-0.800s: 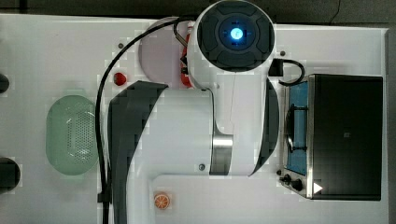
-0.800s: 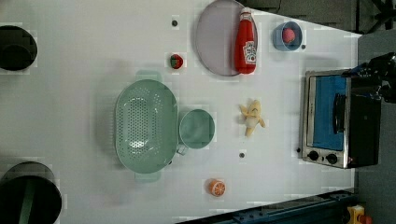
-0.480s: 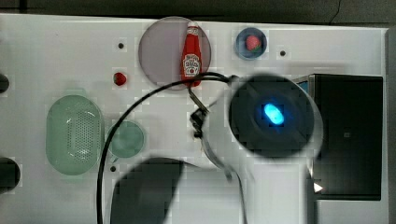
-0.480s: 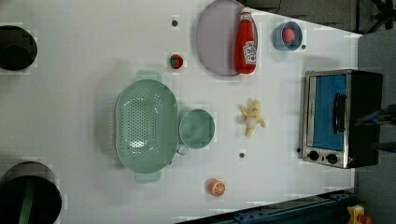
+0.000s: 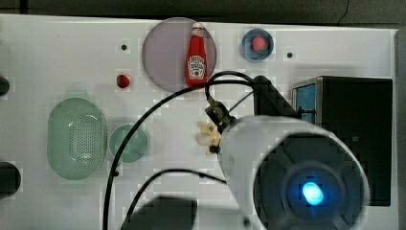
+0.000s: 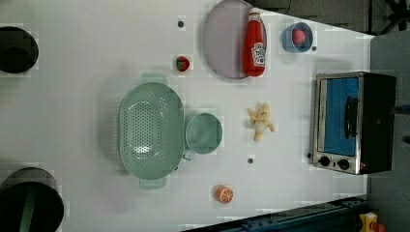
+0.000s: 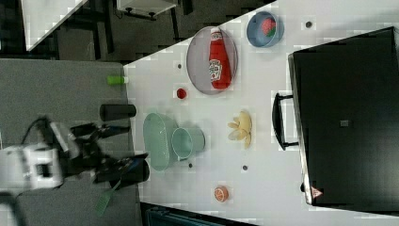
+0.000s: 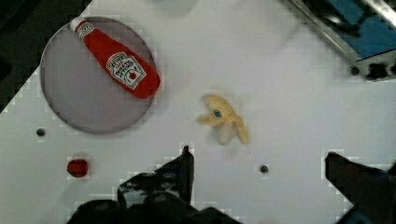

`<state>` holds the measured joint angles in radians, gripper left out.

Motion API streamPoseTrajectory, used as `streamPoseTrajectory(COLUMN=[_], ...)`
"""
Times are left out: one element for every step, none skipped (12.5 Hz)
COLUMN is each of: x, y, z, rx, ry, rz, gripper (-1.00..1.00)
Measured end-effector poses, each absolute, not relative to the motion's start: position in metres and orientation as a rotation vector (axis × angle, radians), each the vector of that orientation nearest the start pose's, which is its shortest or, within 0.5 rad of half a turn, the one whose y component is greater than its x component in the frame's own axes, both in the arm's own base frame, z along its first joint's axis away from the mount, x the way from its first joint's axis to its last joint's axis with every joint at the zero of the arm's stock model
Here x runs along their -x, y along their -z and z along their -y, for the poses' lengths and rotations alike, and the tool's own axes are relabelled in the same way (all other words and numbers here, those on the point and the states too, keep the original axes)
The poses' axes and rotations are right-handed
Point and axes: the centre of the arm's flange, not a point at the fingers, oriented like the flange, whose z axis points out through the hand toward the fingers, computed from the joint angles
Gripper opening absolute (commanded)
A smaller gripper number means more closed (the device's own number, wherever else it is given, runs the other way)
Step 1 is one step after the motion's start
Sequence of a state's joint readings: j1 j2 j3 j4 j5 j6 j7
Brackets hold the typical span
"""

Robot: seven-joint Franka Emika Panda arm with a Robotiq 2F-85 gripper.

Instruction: Pick Banana and place it in mug.

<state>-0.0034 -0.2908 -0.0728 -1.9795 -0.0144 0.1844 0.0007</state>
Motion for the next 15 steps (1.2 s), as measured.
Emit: streamPoseTrajectory(x=[-0.482,-0.491,-0.493,-0.489,-0.486,-0.481,-0.475,-0.469,-0.465,-0.463,-0.466,-0.474,-0.478,-0.476,-0.472], y=[-0.567,-0.531,-0.488,-0.442,-0.398,-0.361,-0.329,-0.304,-0.285,-0.272,-0.263,-0.255,-0.242,-0.226,-0.209], z=[0.036,0.030,0.029,0.030,0.031,0.033,0.033,0.031,0.032,0.034,0.032,0.027,0.023,0.019,0.017], rx=[2.835,2.849,2.887,2.912,2.925,2.933,2.939,2.949,2.948,2.942,2.936,2.921,2.917,2.941,2.949], ry=[0.082,0.073,0.036,-0.042,-0.092,-0.147,-0.159,-0.189,-0.189,-0.193,-0.171,-0.092,-0.051,-0.067,-0.095], rz=[-1.284,-1.272,-1.265,-1.265,-1.262,-1.271,-1.264,-1.255,-1.257,-1.267,-1.262,-1.248,-1.234,-1.209,-1.201], gripper=[1.00,1.00,1.00,1.00,1.00,1.00,1.00,1.00,1.00,1.00,1.00,1.00,1.00,1.00,1.00])
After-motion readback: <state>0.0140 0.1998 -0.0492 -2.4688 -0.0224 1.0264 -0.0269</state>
